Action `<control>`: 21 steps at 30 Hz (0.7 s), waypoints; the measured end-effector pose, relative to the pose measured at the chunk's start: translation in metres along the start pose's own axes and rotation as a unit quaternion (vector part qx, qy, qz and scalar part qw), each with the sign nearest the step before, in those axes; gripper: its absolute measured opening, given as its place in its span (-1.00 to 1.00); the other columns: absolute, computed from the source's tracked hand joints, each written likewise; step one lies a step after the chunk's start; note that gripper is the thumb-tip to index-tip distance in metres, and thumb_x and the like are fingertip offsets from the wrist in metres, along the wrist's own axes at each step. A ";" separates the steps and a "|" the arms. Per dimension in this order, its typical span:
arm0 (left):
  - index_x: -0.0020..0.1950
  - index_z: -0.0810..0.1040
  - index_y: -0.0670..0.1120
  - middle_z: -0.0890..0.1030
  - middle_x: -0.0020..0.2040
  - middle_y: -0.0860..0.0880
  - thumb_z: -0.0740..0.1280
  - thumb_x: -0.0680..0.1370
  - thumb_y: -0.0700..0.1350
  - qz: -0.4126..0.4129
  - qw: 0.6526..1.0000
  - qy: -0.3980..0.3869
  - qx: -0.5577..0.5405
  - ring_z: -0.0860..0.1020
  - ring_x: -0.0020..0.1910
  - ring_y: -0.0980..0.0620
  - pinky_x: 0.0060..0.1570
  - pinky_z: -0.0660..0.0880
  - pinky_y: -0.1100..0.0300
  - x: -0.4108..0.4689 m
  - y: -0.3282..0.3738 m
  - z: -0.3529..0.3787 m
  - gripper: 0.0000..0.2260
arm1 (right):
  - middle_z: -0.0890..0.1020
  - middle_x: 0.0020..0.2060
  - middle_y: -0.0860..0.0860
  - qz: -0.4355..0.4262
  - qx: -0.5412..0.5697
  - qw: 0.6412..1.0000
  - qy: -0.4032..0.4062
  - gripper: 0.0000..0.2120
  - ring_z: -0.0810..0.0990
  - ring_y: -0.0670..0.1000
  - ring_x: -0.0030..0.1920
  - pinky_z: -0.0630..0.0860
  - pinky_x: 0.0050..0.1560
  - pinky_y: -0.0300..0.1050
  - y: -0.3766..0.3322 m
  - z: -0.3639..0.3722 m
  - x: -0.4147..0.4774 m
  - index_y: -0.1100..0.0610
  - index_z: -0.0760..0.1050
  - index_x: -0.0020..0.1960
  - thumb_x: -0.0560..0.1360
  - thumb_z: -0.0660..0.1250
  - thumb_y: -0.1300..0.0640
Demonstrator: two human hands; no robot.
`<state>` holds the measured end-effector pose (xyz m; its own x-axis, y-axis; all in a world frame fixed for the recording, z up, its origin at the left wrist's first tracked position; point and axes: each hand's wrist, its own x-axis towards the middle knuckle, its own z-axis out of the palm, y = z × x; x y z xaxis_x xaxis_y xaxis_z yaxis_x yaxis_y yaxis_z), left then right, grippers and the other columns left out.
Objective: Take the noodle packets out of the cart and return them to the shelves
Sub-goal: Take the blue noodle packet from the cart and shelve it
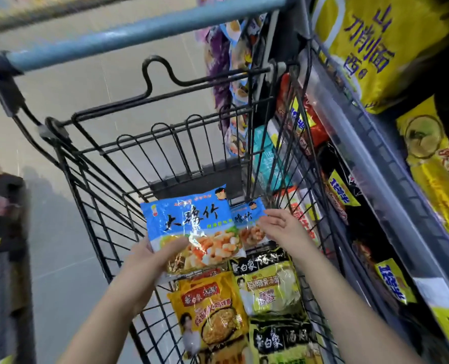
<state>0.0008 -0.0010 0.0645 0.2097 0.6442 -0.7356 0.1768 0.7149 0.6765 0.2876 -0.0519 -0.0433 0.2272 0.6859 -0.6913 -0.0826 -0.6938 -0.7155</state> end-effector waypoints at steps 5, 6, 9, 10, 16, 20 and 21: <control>0.15 0.64 -0.17 0.74 0.06 -0.20 0.71 -0.03 0.28 0.044 0.999 0.023 -0.006 0.73 0.02 -0.19 0.13 0.58 -0.07 -0.025 0.015 -0.022 -0.12 | 0.51 0.37 0.05 0.045 -0.064 0.997 0.014 -0.34 0.56 0.04 0.26 0.51 0.32 0.04 0.022 0.010 0.050 0.12 0.37 0.47 0.48 0.57 0.04; 0.11 0.68 -0.11 0.74 0.08 -0.19 0.71 -0.01 0.27 0.056 0.998 0.018 -0.004 0.73 0.03 -0.20 0.08 0.63 -0.04 -0.028 0.016 -0.025 -0.19 | 0.49 0.40 0.07 0.056 -0.079 0.995 0.018 -0.29 0.54 0.07 0.32 0.49 0.36 0.06 0.025 0.012 0.060 0.13 0.34 0.49 0.46 0.58 0.03; 0.03 0.73 -0.04 0.74 0.08 -0.21 0.73 -0.06 0.22 0.076 0.996 0.023 -0.039 0.74 -0.01 -0.19 -0.10 0.68 0.10 -0.035 0.014 -0.032 -0.27 | 0.45 0.47 0.13 0.071 -0.138 0.987 0.031 -0.22 0.50 0.14 0.40 0.44 0.27 -0.09 0.038 0.022 0.083 0.15 0.27 0.55 0.46 0.58 0.04; 0.02 0.74 -0.03 0.74 0.07 -0.21 0.74 -0.09 0.21 0.079 0.995 0.032 -0.047 0.74 -0.03 -0.19 -0.12 0.68 0.10 -0.036 0.012 -0.034 -0.26 | 0.47 0.46 0.13 0.076 -0.169 0.982 0.035 -0.22 0.51 0.15 0.39 0.41 0.19 -0.14 0.042 0.025 0.088 0.15 0.27 0.55 0.47 0.57 0.04; 0.05 0.67 -0.20 0.73 -0.02 -0.29 0.45 0.34 -0.25 0.081 0.992 0.067 -0.067 0.74 -0.22 -0.18 -0.31 0.67 0.11 -0.037 0.004 -0.038 -0.72 | 0.52 0.42 0.17 0.101 -0.240 0.963 0.061 -0.18 0.54 0.17 0.36 0.45 0.19 -0.12 0.056 0.033 0.112 0.20 0.33 0.54 0.40 0.62 0.05; -0.13 0.76 -0.10 0.75 -0.09 -0.24 0.32 0.34 -0.32 0.086 0.991 0.087 -0.057 0.74 -0.26 -0.12 -0.35 0.65 0.15 -0.039 0.009 -0.027 -0.74 | 0.55 0.36 0.18 0.117 -0.278 0.950 0.079 -0.23 0.58 0.18 0.29 0.54 0.15 -0.07 0.062 0.038 0.121 0.22 0.38 0.47 0.38 0.62 0.05; -0.11 0.75 -0.12 0.75 -0.09 -0.24 0.32 0.34 -0.31 0.090 0.990 0.095 -0.057 0.74 -0.26 -0.12 -0.35 0.65 0.15 -0.041 0.009 -0.026 -0.74 | 0.51 0.38 0.18 0.122 -0.291 0.945 0.080 -0.20 0.55 0.20 0.32 0.51 0.17 -0.06 0.061 0.041 0.120 0.21 0.34 0.50 0.39 0.62 0.05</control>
<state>-0.0311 -0.0140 0.0994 0.0412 0.7958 -0.6042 0.0403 0.6029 0.7968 0.2702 -0.0028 -0.1743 0.4181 0.4803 -0.7710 0.3864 -0.8622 -0.3275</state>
